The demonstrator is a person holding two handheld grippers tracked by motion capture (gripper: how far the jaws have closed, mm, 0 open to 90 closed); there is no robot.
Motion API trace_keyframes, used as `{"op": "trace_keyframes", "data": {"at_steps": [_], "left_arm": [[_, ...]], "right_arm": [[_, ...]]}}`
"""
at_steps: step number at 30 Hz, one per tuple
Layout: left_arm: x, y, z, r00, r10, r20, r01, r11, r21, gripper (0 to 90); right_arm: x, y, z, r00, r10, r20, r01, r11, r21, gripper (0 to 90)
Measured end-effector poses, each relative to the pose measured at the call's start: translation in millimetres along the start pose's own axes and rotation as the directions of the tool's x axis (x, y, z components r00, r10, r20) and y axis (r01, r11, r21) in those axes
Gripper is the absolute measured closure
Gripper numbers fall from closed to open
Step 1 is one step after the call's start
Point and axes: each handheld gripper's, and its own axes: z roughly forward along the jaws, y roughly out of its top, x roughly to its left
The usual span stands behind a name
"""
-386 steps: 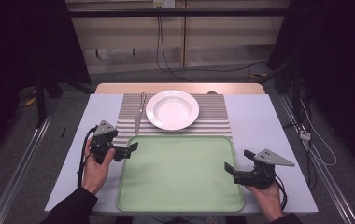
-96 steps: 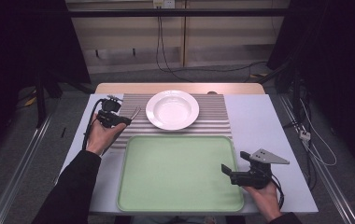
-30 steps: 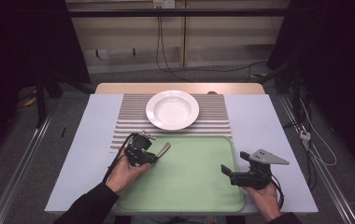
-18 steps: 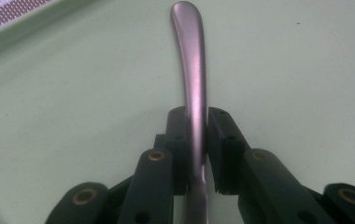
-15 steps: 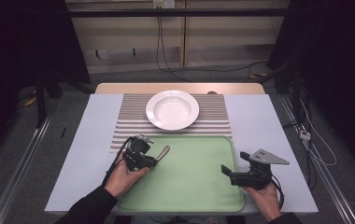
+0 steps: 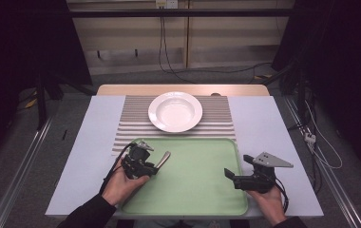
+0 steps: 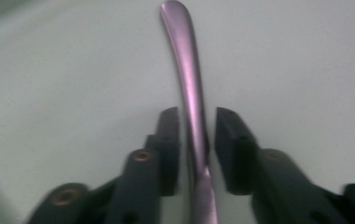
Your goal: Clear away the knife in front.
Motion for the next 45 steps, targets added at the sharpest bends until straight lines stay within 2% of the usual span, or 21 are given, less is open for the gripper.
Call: {"op": "trace_keyframes", "data": {"at_steps": [3, 4, 5, 8, 9, 13, 14, 15, 17, 19, 20, 21, 22, 23, 24, 30, 31, 34, 38, 41, 45], "left_arm": [[1.3, 1.9, -2.6, 0.9998, 0.019, -0.001, -0.019, 0.999, -0.04, 59.7], [0.2, 2.5, -2.9, 0.9994, 0.024, -0.025, -0.026, 0.998, -0.057, 47.4], [1.7, 3.6, -3.1, 0.9988, 0.044, -0.021, -0.045, 0.997, -0.063, 47.4], [2.4, 5.7, -1.0, 0.9989, 0.045, -0.016, -0.046, 0.9958, -0.08, 27.6], [1.6, 6.1, -0.6, 0.9986, 0.05, -0.018, -0.051, 0.9955, -0.079, 25.6], [-4.3, 7.9, -0.1, 0.9977, 0.066, 0.017, -0.064, 0.9929, -0.1, 16.0], [-4.5, 8.1, -0.1, 0.9956, 0.078, 0.053, -0.073, 0.9925, -0.099, 12.0], [-6.1, 7.7, -0.4, 0.9956, 0.075, 0.055, -0.069, 0.9914, -0.112, 11.3], [-10.0, 5.4, -0.8, 0.995, 0.086, 0.051, -0.078, 0.9868, -0.142, 15.6], [-14.3, 2.7, -1.3, 0.9904, 0.124, 0.06, -0.112, 0.9781, -0.175, 29.3], [-16.6, 2.1, -1.2, 0.9889, 0.138, 0.055, -0.126, 0.9758, -0.179, 47.1], [-18.7, 1.9, -0.8, 0.9878, 0.146, 0.056, -0.134, 0.975, -0.178, 56.0], [-19.3, 2.1, 0.9, 0.9858, 0.152, 0.073, -0.137, 0.9754, -0.173, 56.0], [-19.7, 2.3, 3.2, 0.9848, 0.153, 0.083, -0.138, 0.9762, -0.167, 65.1], [-20.5, 2.7, 6.1, 0.9862, 0.15, 0.07, -0.138, 0.9796, -0.146, 87.2], [-18.1, 1.7, 14.4, 0.9862, 0.162, 0.033, -0.16, 0.985, -0.064, 90.0], [-18.0, 1.6, 15.1, 0.9888, 0.146, 0.032, -0.143, 0.9867, -0.077, 90.0], [-15.7, 1.9, 14.1, 0.9869, 0.161, 0.005, -0.161, 0.9849, -0.065, 86.0], [-14.4, 2.1, 13.2, 0.9897, 0.142, -0.018, -0.143, 0.9881, -0.057, 87.4], [-11.9, 1.5, 12.1, 0.9894, 0.145, -0.006, -0.145, 0.9879, -0.054, 90.0], [-11.8, 1.4, 11.0, 0.9883, 0.151, -0.019, -0.152, 0.9874, -0.044, 90.0]], "right_arm": [[-1.0, -0.2, 0.1, 1.0, 0.004, -0.003, -0.004, 1.0, 0.002, 5.3], [-1.8, -0.3, 0.3, 1.0, 0.006, -0.002, -0.006, 1.0, 0.001, 5.3], [-1.8, -0.3, 0.3, 1.0, 0.006, -0.002, -0.006, 1.0, 0.001, 5.3], [-1.8, -0.3, 0.8, 1.0, 0.007, -0.004, -0.007, 1.0, 0.002, 5.3], [-1.6, -0.3, 0.7, 1.0, 0.008, -0.004, -0.008, 1.0, 0.001, 5.3], [-2.0, -0.4, 0.5, 0.9999, 0.011, -0.002, -0.011, 1.0, 0.0, 5.3], [-1.8, -0.3, 0.5, 1.0, 0.008, -0.001, -0.008, 1.0, 0.0, 5.3], [-1.6, -0.2, 0.5, 1.0, 0.006, -0.001, -0.006, 1.0, 0.0, 5.3], [-0.9, 0.0, 0.7, 1.0, 0.005, -0.001, -0.005, 1.0, 0.002, 5.3], [-0.7, 0.5, 0.6, 1.0, 0.005, -0.001, -0.005, 1.0, 0.0, 5.3], [-0.7, 0.6, 1.0, 1.0, 0.005, -0.001, -0.005, 1.0, 0.0, 5.3], [-0.7, 0.6, 1.4, 1.0, 0.003, -0.001, -0.003, 1.0, 0.002, 5.3], [-0.7, 0.6, 1.4, 1.0, 0.003, -0.001, -0.003, 1.0, 0.002, 5.3], [-0.6, 0.7, 1.6, 1.0, 0.002, 0.0, -0.002, 1.0, 0.002, 5.3], [-0.7, 0.4, 1.2, 1.0, 0.005, 0.0, -0.005, 1.0, 0.002, 5.3], [-0.5, 0.6, 0.7, 1.0, 0.0, -0.002, 0.0, 1.0, 0.0, 5.3], [-0.2, 0.6, 0.9, 1.0, -0.002, -0.003, 0.002, 1.0, 0.001, 5.3], [-0.2, 0.4, 0.5, 1.0, 0.0, -0.002, 0.0, 1.0, 0.001, 5.3], [-0.1, 0.6, 0.7, 1.0, -0.001, -0.004, 0.001, 1.0, 0.001, 5.3], [0.1, 0.6, 1.0, 1.0, -0.002, -0.004, 0.002, 1.0, 0.001, 5.3], [0.0, 0.6, 0.5, 1.0, 0.0, -0.003, 0.0, 1.0, 0.0, 5.3]]}}
